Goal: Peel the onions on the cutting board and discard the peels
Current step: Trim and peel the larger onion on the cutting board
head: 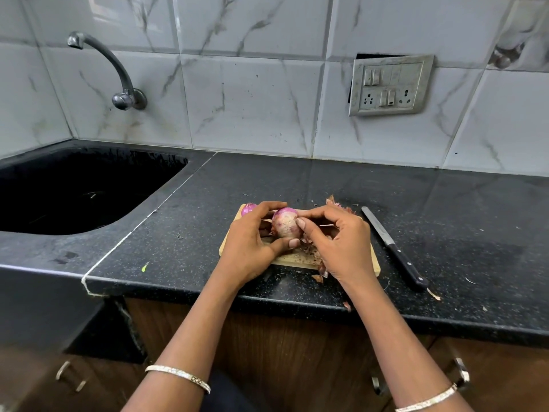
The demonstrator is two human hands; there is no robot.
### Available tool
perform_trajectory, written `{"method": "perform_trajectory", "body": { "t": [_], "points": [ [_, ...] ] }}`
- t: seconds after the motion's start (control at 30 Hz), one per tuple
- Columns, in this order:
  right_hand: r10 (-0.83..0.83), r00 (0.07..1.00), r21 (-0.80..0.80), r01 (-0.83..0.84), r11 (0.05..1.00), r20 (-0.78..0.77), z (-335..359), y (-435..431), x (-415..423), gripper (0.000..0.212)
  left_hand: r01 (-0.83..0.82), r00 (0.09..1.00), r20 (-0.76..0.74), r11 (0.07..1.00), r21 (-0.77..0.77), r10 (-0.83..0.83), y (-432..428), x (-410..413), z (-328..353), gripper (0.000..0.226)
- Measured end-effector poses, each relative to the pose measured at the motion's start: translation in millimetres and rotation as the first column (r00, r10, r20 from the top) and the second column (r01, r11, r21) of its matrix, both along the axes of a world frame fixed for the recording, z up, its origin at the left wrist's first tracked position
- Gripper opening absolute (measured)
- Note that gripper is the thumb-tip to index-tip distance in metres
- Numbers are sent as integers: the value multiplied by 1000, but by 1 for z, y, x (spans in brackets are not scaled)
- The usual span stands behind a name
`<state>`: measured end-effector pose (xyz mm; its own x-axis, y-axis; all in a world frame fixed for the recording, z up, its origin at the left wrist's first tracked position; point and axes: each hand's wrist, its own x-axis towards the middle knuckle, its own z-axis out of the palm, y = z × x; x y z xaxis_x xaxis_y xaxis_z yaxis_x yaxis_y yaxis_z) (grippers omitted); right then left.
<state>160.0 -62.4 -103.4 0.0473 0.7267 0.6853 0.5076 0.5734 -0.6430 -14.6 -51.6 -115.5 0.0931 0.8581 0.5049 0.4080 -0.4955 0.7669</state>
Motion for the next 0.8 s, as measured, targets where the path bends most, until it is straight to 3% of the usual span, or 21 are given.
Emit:
{"method": "perform_trajectory", "body": {
  "t": [0.4, 0.8],
  "points": [
    [-52, 998, -44, 54, 998, 25, -1, 1, -1, 12, -6, 1000, -8, 1000, -2, 6, 0, 1, 0, 68],
    [38, 999, -138, -37, 990, 7, 3, -3, -1, 7, 19, 1000, 18, 1000, -7, -19, 0, 0, -1, 68]
  ]
}}
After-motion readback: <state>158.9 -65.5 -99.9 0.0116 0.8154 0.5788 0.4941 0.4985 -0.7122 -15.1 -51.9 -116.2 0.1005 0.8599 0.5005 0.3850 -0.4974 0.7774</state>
